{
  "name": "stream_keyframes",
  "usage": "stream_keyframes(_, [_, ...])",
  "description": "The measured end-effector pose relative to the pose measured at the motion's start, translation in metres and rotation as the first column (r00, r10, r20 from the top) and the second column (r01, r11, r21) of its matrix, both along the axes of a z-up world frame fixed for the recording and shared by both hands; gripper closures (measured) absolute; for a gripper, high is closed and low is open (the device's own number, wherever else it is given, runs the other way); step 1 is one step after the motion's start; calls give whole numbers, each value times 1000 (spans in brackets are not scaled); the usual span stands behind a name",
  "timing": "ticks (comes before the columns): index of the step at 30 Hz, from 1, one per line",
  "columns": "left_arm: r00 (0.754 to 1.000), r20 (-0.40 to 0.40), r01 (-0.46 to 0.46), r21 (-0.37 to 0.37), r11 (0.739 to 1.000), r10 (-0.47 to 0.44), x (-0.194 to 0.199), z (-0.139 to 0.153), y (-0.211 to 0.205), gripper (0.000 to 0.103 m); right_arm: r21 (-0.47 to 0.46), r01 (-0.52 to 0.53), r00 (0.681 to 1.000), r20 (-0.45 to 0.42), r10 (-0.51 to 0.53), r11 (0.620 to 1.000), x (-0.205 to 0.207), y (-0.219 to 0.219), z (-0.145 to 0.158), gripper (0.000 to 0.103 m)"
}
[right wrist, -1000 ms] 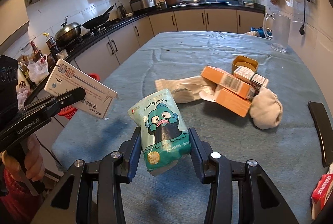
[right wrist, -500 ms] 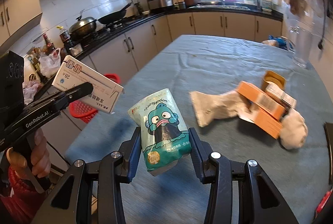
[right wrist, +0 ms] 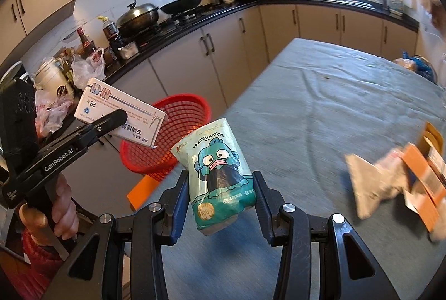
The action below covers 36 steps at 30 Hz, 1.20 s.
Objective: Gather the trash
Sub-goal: 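Carry the white box and the snack bag over the red basket, then open left tool to drop the box while right tool drops the snack bag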
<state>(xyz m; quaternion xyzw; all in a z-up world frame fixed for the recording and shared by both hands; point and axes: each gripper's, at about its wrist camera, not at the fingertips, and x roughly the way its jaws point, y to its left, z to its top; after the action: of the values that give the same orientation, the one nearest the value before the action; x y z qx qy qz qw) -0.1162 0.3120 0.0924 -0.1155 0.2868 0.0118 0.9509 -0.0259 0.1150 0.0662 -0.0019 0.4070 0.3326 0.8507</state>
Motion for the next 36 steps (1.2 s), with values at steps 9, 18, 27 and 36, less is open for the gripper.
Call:
stream_keyframes(9, [992,-112,-62,13,998,63,27,-38,44,90,-19,-63,997,-44,62,998,32,70,-10,56])
stream_keyframes(18, [985,-168,-35,0,999,35,38,-62,56,90,-43,-85,991,-108,80,996,66,114,-33,54])
stream_keyframes(27, [982,-189,-35,-28,999,30,42,-67,68,84,-50,-85,990,-115,79,995,78,131,-41,46])
stream_keyframes(36, [982,-177,-64,3,998,63,35,-60,64,64,-23,-65,995,-82,63,998,73,118,-26,45])
